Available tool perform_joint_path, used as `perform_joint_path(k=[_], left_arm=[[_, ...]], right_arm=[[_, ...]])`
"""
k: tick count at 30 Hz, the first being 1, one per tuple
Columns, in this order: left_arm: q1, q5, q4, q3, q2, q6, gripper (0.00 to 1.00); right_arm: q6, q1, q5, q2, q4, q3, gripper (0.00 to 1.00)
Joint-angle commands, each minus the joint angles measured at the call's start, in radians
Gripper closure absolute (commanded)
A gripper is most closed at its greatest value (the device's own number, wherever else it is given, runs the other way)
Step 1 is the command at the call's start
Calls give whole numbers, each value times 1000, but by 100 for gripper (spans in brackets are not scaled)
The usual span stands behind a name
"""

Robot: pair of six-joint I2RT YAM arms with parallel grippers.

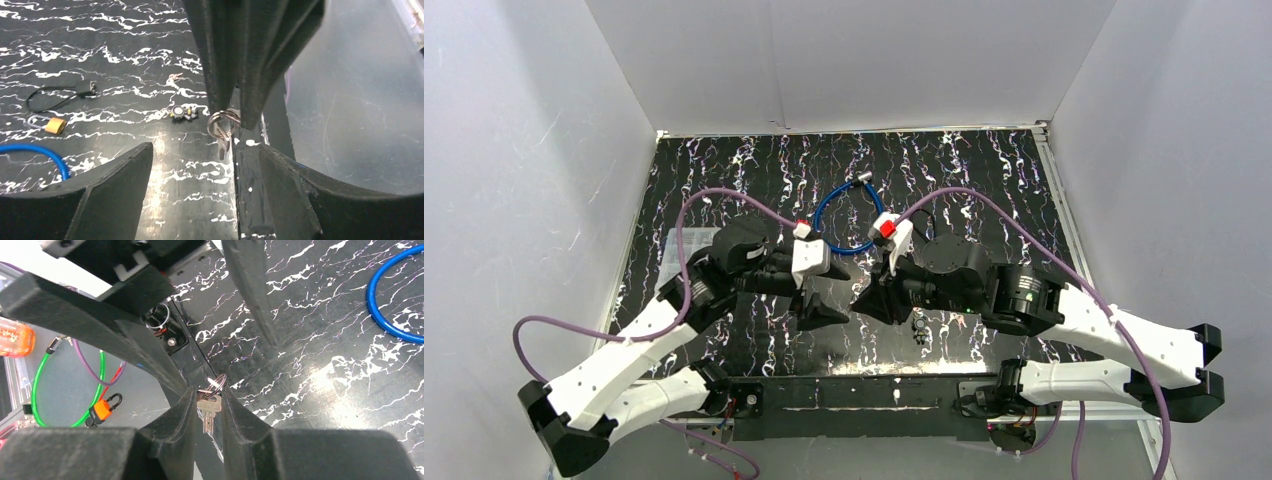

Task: Unlock with the key

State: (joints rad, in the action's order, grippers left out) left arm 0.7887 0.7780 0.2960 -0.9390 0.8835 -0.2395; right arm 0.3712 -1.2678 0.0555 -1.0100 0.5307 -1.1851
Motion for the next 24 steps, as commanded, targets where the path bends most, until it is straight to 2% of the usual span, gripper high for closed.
perform_joint_path(k=[1,6,10,20,24], left_arm=[[2,104,-186,1,34,105,23],[4,176,-236,8,53,146,24],[4,207,-228,32,41,113,25],[13,132,-186,71,39,11,29],[13,110,-219,58,61,32,33]], right_arm=[[-6,2,-2,7,67,-89,99],[-13,1,4,6,73,-113,99],[-22,2,14,6,74,-128,99],[-25,2,15,18,73,-159,99],[-21,2,14,22,65,-157,99]])
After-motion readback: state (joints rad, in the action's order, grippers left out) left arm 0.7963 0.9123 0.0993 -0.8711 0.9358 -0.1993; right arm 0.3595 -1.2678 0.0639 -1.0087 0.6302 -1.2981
